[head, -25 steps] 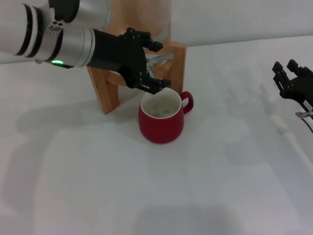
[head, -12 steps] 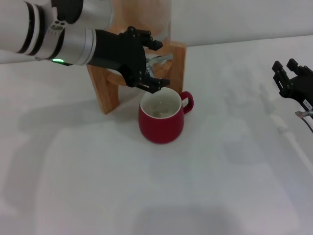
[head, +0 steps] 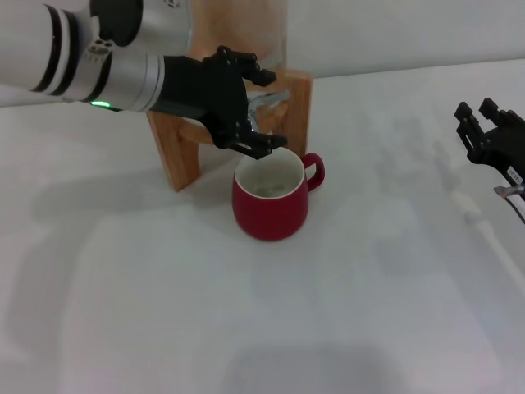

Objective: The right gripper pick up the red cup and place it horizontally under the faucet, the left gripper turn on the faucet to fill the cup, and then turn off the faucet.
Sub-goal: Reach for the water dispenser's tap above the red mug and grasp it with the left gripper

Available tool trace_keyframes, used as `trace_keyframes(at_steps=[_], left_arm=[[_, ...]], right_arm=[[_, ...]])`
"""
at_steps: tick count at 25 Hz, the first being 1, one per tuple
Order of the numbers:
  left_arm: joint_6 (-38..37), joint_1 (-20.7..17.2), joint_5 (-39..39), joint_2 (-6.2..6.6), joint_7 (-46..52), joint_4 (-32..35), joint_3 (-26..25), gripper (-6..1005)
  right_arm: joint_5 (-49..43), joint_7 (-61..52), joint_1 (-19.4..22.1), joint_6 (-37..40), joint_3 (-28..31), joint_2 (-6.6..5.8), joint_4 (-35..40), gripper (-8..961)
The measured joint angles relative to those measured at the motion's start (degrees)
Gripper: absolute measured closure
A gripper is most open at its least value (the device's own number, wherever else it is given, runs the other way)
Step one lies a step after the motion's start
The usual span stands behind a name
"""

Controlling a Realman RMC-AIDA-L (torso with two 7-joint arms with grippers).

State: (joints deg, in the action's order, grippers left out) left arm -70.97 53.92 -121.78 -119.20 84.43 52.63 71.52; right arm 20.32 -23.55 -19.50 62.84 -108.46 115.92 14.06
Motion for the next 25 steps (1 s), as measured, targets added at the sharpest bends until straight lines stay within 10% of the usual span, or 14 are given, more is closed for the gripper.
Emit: trace_keyframes(at_steps=[25], left_arm=[[2.1,0.1,0.4,0.00,-0.4,0.2,3.2,203]], right_arm=[[-0.1,0.0,0.2,0.0,0.0,0.00,-0.2,573]])
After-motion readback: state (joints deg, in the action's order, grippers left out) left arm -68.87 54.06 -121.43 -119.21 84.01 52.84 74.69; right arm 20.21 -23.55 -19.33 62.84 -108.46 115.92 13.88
